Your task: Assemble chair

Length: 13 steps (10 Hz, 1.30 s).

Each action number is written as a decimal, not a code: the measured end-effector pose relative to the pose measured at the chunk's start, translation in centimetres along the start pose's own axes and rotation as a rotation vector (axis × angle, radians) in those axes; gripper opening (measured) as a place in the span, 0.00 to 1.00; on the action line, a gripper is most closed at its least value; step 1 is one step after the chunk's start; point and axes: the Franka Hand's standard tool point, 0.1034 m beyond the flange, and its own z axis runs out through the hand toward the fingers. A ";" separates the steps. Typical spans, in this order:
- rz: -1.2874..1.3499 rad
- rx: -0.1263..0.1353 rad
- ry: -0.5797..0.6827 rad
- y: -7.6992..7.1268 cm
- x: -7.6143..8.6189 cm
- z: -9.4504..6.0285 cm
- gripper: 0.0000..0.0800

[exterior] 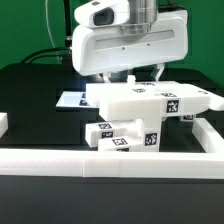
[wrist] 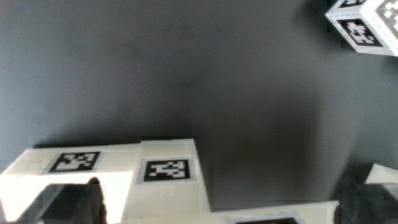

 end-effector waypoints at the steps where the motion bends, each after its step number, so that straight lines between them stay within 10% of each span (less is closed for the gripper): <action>1: 0.014 -0.001 0.003 -0.4 0.3 -0.1 0.81; 10: 0.041 -0.003 0.012 -0.4 0.9 -0.3 0.81; 13: 0.145 0.005 0.004 -2.1 -1.2 -1.0 0.81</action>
Offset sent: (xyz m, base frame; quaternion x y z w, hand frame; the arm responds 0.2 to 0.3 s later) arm 0.0179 0.0115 0.0009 0.0102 -0.0008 0.0423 0.9991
